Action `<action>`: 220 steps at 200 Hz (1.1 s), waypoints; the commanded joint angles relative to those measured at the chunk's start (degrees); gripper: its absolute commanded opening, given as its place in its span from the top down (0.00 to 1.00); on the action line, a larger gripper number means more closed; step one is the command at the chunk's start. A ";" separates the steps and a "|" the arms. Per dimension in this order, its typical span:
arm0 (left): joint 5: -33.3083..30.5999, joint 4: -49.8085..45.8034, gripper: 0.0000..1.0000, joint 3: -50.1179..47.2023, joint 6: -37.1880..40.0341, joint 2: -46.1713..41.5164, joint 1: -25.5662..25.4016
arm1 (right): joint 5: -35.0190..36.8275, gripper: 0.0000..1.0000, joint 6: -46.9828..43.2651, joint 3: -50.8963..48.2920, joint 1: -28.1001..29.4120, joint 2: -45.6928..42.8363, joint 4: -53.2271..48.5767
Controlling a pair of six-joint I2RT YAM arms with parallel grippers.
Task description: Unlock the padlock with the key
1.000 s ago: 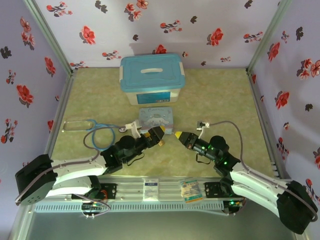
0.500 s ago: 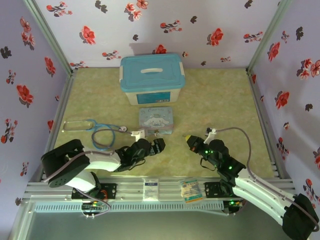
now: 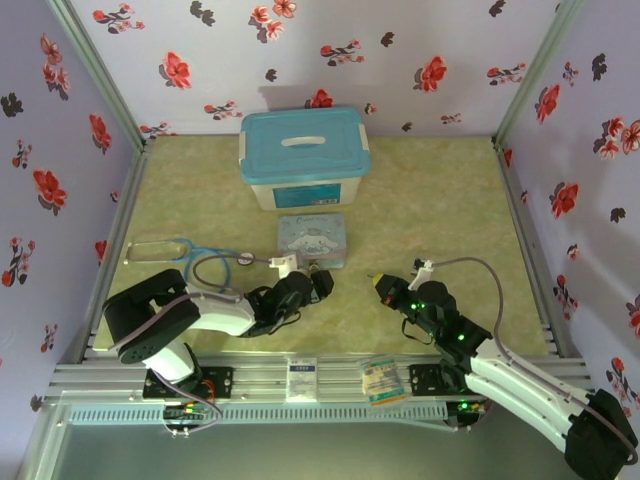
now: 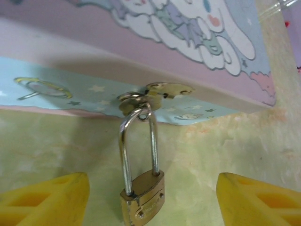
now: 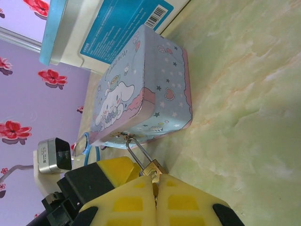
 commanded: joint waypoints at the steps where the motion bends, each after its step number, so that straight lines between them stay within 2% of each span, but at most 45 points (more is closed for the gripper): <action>1: -4.32 -1.60 0.32 -0.23 -2.00 0.77 -1.24 | 1.12 1.00 0.37 -1.43 -0.27 -0.59 0.84; 26: -3.90 -0.94 0.35 0.47 -2.33 2.57 -2.53 | 1.34 1.00 0.31 -1.67 -0.27 -0.46 0.93; 55: -2.39 -0.91 0.45 1.70 -2.31 4.81 -4.14 | 1.29 1.00 0.35 -1.79 -0.27 -0.64 0.84; 77: -4.36 -15.52 0.44 8.59 2.23 4.94 -6.25 | 1.33 1.00 0.33 -1.96 -0.28 -0.48 0.84; 93: -5.11 -20.51 0.42 11.04 3.10 6.14 -6.45 | 1.37 1.00 0.31 -2.02 -0.27 -0.41 0.76; 188: -4.85 -14.98 0.44 9.95 2.08 10.57 -4.88 | 1.36 1.00 0.79 -2.99 -0.27 -0.72 1.28; 220: -7.04 -15.84 0.46 11.17 -0.89 13.71 -4.50 | 1.20 1.00 0.99 -3.19 -0.27 -1.31 1.06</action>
